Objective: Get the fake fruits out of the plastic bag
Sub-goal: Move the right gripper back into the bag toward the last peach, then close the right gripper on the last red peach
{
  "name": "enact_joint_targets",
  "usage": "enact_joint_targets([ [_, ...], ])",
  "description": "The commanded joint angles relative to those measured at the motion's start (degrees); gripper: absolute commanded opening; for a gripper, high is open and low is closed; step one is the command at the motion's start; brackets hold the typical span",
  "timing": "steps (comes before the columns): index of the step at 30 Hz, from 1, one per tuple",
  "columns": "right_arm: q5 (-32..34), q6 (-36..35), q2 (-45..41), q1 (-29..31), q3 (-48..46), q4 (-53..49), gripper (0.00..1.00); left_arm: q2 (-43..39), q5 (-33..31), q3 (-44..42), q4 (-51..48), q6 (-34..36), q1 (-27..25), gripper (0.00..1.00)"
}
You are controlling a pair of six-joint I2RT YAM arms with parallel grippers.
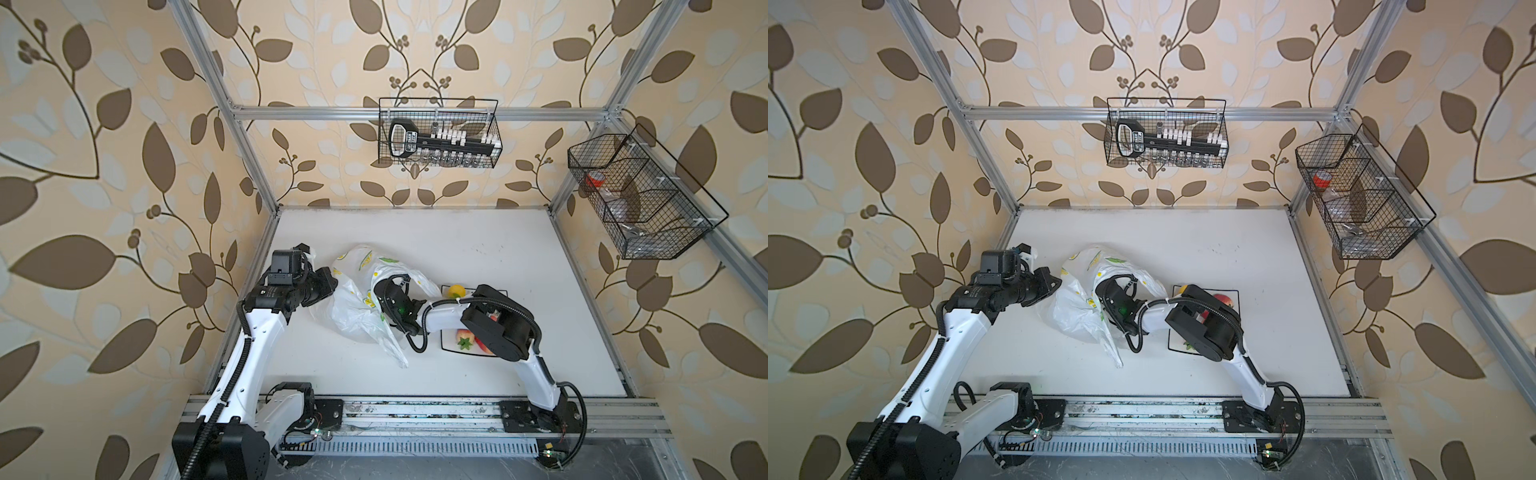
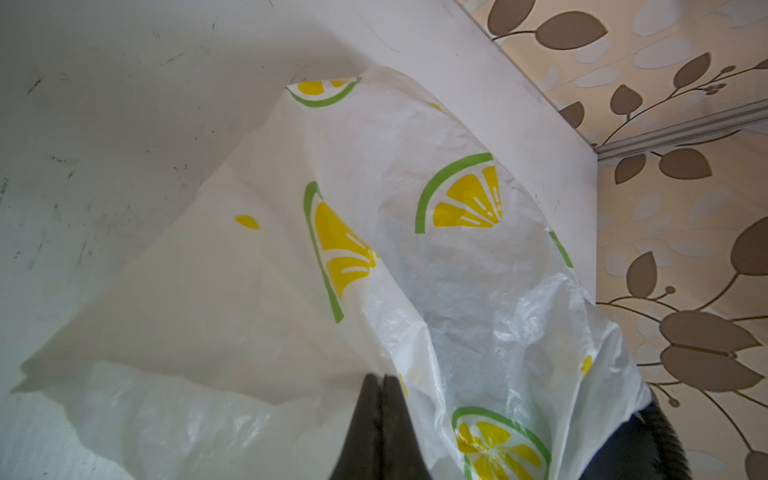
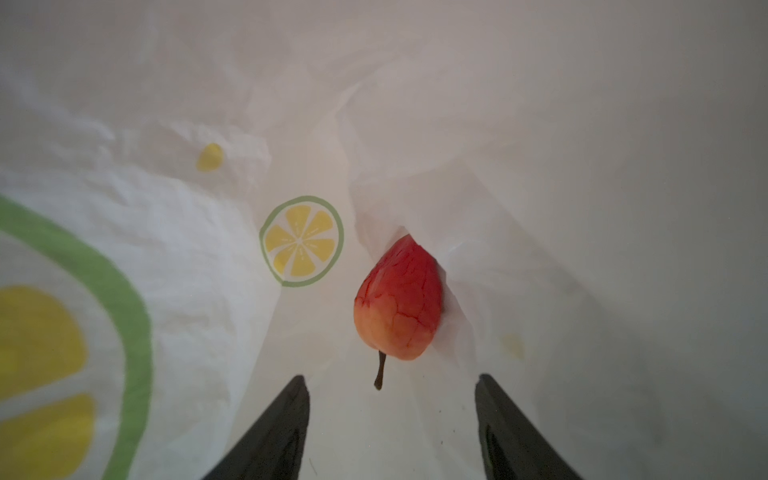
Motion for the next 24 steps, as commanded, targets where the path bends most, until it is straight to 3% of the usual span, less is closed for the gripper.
enact_joint_targets([
  [1,-2.8,4.7,3.5,-0.2,4.5,-1.6,0.66,0.0,2.9,0.7,-0.8,1.5,0.5,0.0],
  [7,-5.2,5.6,8.8,-0.6,11.2,-4.9,0.69,0.8,4.4,3.3,-1.7,2.3,-2.9,0.0],
  [17,-6.1,4.5,13.9,-2.3,20.0,-10.4,0.71,1.4,4.2,12.3,-5.2,3.0,-15.9,0.0],
  [19,-6.1,4.4,14.5,-2.3,20.9,-10.7,0.66,1.6,4.7,13.3,-5.5,3.0,-16.8,0.0],
  [24,-5.4,3.7,13.8,-2.4,18.4,-8.1,0.42,1.5,1.8,14.4,-7.1,4.0,-17.3,0.0],
])
